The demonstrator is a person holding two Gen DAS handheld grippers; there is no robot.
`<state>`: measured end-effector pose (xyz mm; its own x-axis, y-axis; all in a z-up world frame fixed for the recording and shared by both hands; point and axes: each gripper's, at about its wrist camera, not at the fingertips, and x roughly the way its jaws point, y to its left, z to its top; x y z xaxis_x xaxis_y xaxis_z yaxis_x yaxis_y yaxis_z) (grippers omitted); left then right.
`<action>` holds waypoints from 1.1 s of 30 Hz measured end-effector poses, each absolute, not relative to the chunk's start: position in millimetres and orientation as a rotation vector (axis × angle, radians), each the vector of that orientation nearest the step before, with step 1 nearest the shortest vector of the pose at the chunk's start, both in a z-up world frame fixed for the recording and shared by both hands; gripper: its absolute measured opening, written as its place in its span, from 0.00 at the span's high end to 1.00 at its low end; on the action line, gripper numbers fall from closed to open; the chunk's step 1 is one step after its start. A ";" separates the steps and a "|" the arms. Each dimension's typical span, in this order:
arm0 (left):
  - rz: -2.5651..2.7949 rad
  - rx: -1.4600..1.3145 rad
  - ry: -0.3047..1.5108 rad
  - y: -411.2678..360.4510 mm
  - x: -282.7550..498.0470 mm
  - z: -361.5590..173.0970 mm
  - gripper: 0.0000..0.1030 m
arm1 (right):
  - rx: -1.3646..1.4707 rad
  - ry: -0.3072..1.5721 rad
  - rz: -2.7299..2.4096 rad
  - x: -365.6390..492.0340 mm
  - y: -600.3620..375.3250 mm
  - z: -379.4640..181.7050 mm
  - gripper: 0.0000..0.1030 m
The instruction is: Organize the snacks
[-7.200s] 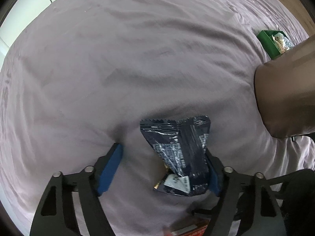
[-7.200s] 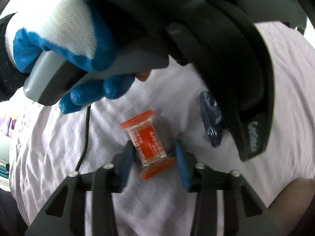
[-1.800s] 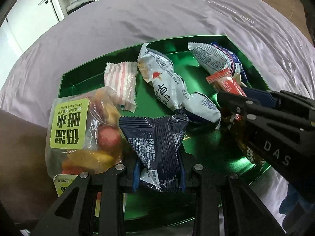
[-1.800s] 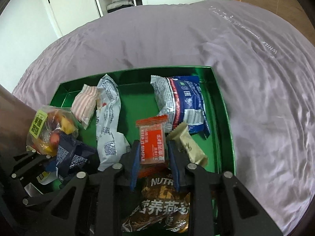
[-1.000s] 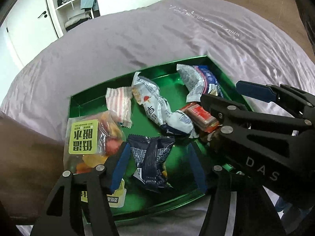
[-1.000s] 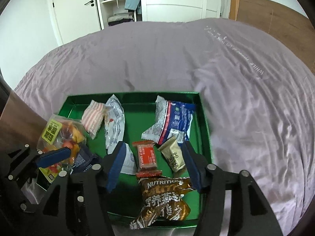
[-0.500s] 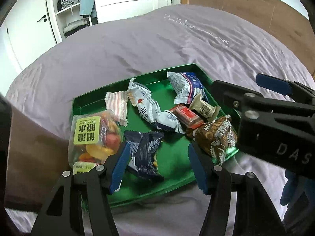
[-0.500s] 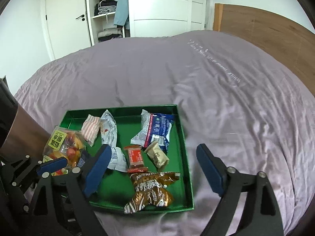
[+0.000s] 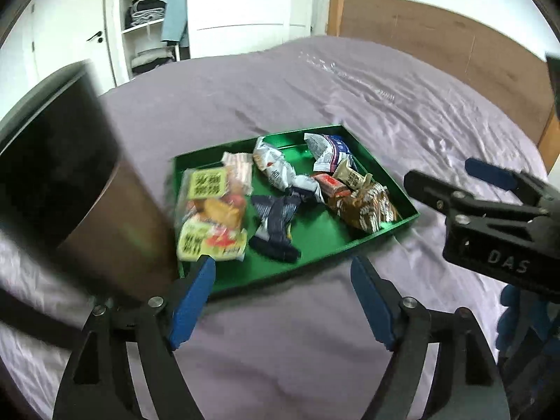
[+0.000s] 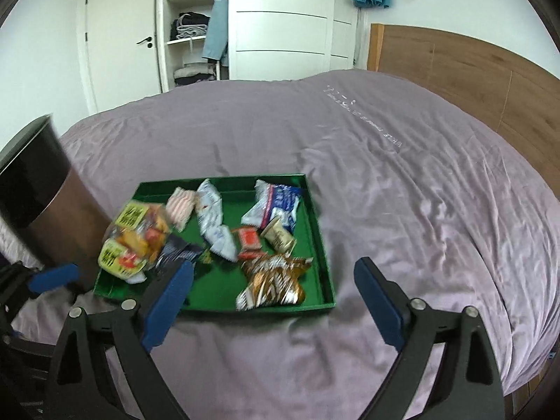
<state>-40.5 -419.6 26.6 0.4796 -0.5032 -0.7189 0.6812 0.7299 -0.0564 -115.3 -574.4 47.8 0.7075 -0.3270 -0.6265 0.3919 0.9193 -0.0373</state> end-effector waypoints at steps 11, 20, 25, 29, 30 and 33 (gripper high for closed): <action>-0.621 0.269 0.755 -340.0 -95.3 25.1 0.27 | 0.169 0.680 -0.348 -175.3 -512.2 24.1 0.00; -0.602 0.284 0.809 -305.6 -106.0 7.6 0.27 | 0.127 0.706 -0.318 -187.2 -468.4 12.8 0.00; -0.606 0.290 0.816 -303.6 -104.8 2.8 0.27 | 0.128 0.723 -0.330 -185.7 -469.4 4.6 0.00; -0.608 0.292 0.839 -301.8 -96.6 -4.3 0.27 | 0.137 0.746 -0.347 -183.0 -477.0 -4.3 0.00; -0.610 0.287 0.843 -300.7 -94.0 -5.3 0.27 | 0.139 0.749 -0.351 -182.8 -478.4 -5.6 0.00; -0.609 0.267 0.855 -295.8 -84.2 -8.3 0.27 | 0.137 0.755 -0.359 -179.4 -483.2 -10.1 0.00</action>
<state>-84.2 -295.8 -8.3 0.5007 -0.3936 -0.7709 0.6005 0.7994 -0.0181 -179.4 -483.2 -10.1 0.6709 -0.2689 -0.6911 0.3663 0.9305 -0.0065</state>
